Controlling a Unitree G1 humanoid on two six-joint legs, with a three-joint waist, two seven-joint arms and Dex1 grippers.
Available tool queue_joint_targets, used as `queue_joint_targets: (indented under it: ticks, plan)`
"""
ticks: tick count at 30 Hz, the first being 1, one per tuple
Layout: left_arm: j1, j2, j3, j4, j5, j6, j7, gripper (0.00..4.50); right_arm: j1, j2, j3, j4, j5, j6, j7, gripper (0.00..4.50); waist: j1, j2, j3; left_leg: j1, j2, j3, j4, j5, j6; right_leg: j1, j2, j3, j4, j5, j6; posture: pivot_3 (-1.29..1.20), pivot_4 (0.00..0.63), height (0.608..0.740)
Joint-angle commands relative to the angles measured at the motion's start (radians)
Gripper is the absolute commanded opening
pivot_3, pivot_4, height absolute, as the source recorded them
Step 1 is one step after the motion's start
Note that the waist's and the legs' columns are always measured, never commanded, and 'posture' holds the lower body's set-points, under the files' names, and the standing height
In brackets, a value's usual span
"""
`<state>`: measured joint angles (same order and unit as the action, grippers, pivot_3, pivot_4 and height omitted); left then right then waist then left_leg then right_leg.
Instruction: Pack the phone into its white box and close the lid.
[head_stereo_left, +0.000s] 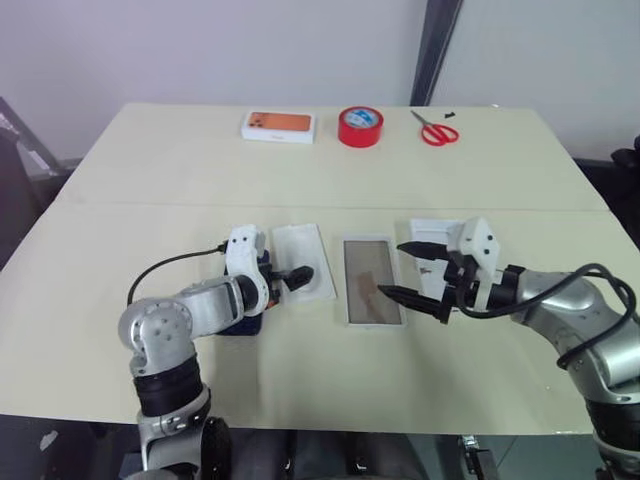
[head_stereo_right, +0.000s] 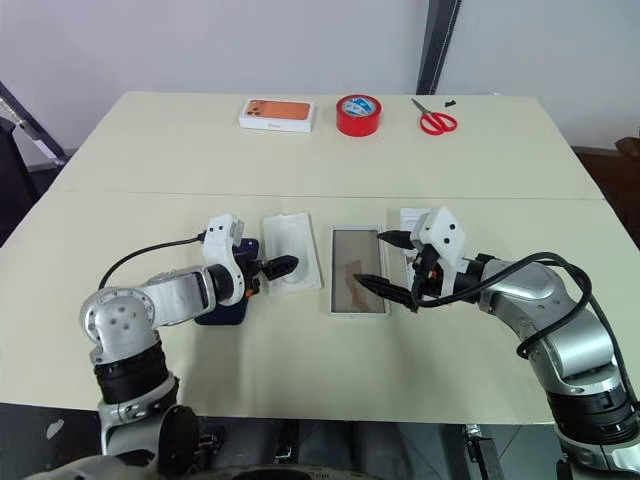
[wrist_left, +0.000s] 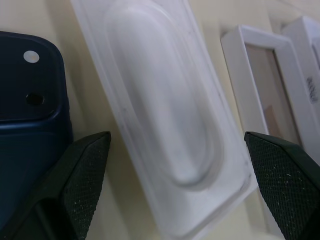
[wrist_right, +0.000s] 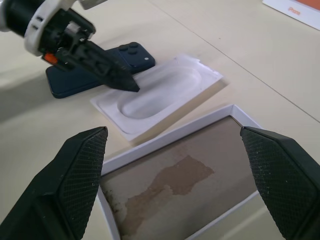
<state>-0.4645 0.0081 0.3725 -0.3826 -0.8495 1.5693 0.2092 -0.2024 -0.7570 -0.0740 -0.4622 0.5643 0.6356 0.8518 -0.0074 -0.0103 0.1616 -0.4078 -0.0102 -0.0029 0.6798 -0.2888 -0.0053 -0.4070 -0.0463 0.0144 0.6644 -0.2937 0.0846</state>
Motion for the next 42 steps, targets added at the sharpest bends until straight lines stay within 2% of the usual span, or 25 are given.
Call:
queue_joint_targets:
  ticks: [1, 4, 11, 12, 21, 24, 28, 31, 38, 42]
  plan:
    - [-0.034, -0.063, 0.054, 0.037, 0.052, 0.026, 0.026, 4.5, -0.004, 0.003, -0.005, -0.054, 0.019, -0.014, 0.005, 4.45, 0.002, 0.0, 0.0, 0.0, 0.0, 0.0, 0.0, 0.0, 0.0, 0.0, 0.0, 0.0, 0.0, 0.0, 0.0, 0.0, 0.15, 0.729]
    - [-0.061, -0.125, 0.118, 0.057, 0.084, 0.04, 0.036, 3.68, 0.005, -0.002, -0.006, -0.07, 0.022, -0.01, 0.007, 4.5, 0.005, 0.0, 0.0, 0.0, 0.0, 0.0, 0.0, 0.0, 0.0, 0.0, 0.0, 0.0, 0.0, 0.0, 0.0, 0.0, 0.15, 0.729]
    - [-0.092, -0.147, 0.174, 0.077, 0.148, 0.045, 0.026, 0.2, 0.02, -0.006, -0.004, -0.09, 0.024, -0.005, 0.002, 4.5, 0.019, 0.0, 0.0, 0.0, 0.0, 0.0, 0.0, 0.0, 0.0, 0.0, 0.0, 0.0, -0.001, 0.0, 0.0, 0.0, 0.15, 0.729]
    - [-0.098, -0.145, 0.179, 0.078, 0.152, 0.045, 0.021, 0.04, 0.023, -0.007, -0.001, -0.094, 0.023, -0.004, 0.002, 4.5, 0.02, -0.001, 0.0, 0.0, 0.0, 0.0, 0.001, 0.0, 0.0, 0.0, 0.0, 0.0, -0.001, 0.0, 0.0, 0.0, 0.15, 0.729]
    - [-0.175, -0.152, 0.328, 0.063, 0.101, 0.045, -0.056, 0.04, 0.04, -0.087, 0.109, -0.136, -0.048, -0.017, 0.064, 4.5, 0.019, -0.001, 0.001, -0.001, 0.0, 0.0, 0.0, 0.0, 0.0, 0.0, 0.0, 0.0, -0.001, 0.0, 0.0, 0.0, 0.15, 0.729]
    - [-0.186, -0.108, 0.342, 0.062, 0.074, 0.045, -0.071, 0.04, 0.043, -0.131, 0.195, -0.129, -0.132, -0.045, 0.087, 4.5, 0.019, -0.002, 0.001, -0.001, 0.0, 0.0, 0.0, 0.0, 0.0, 0.0, 0.0, 0.0, -0.001, 0.0, 0.0, 0.0, 0.15, 0.729]
    - [-0.178, -0.05, 0.345, 0.065, 0.036, 0.045, -0.084, 0.04, 0.017, -0.135, 0.303, -0.066, -0.251, -0.094, 0.092, 4.5, 0.017, -0.002, 0.001, 0.0, 0.0, 0.0, 0.0, 0.002, -0.005, 0.0, 0.0, 0.0, -0.001, 0.0, 0.0, 0.0, 0.15, 0.729]
    - [-0.172, -0.014, 0.349, 0.061, 0.015, 0.045, -0.083, 0.0, -0.021, -0.106, 0.393, 0.006, -0.348, -0.143, 0.091, 3.59, 0.017, -0.002, 0.001, 0.0, 0.0, 0.0, 0.0, 0.003, -0.007, 0.0, 0.0, 0.0, -0.001, 0.0, 0.0, 0.0, 0.15, 0.729]
    - [-0.18, 0.019, 0.376, 0.064, -0.001, 0.045, -0.071, 0.0, -0.087, -0.034, 0.46, 0.021, -0.401, -0.158, 0.111, 0.05, 0.018, -0.002, 0.001, 0.0, 0.0, 0.0, 0.0, 0.004, -0.008, -0.001, 0.0, 0.0, -0.001, 0.0, 0.0, 0.0, 0.15, 0.729]
    - [-0.191, 0.014, 0.392, 0.062, -0.02, 0.045, -0.062, 0.0, -0.127, 0.008, 0.489, 0.025, -0.429, -0.159, 0.113, 0.05, 0.018, -0.002, 0.001, -0.001, 0.0, 0.0, 0.0, 0.004, -0.008, -0.001, 0.0, 0.0, -0.001, 0.0, 0.0, 0.0, 0.15, 0.729]
